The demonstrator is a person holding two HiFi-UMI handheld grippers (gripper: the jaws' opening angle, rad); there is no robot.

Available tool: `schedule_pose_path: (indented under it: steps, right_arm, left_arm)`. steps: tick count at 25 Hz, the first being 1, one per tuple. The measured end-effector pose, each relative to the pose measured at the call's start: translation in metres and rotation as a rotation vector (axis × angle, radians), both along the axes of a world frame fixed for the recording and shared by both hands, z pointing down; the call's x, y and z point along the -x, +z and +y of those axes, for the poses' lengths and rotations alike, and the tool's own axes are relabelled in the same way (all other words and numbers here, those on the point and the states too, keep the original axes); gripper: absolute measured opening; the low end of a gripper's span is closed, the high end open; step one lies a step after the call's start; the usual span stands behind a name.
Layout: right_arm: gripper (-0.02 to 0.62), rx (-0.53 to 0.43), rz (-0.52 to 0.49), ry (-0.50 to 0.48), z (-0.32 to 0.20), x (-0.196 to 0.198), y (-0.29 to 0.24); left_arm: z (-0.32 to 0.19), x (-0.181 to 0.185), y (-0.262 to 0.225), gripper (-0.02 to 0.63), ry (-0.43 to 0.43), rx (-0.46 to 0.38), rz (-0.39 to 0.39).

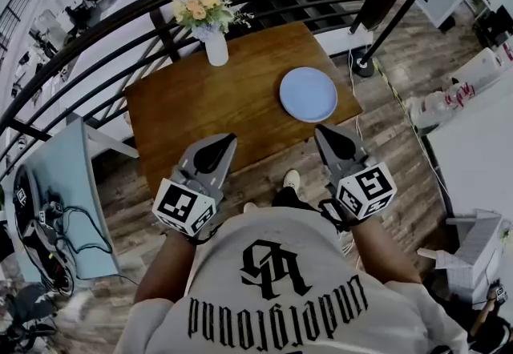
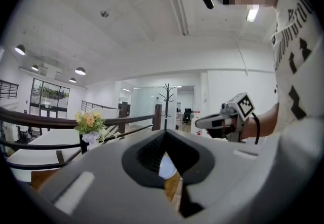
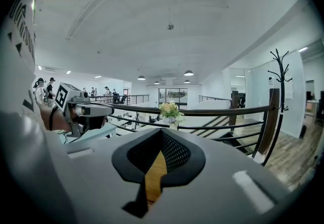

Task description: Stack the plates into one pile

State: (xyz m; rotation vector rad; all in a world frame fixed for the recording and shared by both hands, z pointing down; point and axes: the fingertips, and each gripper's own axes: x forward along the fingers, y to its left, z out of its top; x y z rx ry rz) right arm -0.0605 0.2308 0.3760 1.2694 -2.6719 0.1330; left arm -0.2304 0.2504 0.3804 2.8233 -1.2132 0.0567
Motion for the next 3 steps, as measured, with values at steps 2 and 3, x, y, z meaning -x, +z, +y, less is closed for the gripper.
schedule_pose_path:
  steps: [2,3]
  right_arm:
    - [0.003,0.003,0.003,0.001,-0.0011,0.0008,0.0025]
    - [0.003,0.003,0.005,0.001,-0.0020,0.0014,0.0035]
  left_arm:
    - [-0.0009,0.0005,-0.0014,0.046,0.005,-0.003,0.000]
    - [-0.0015,0.0009,-0.0023,0.046,0.007,-0.005,0.000]
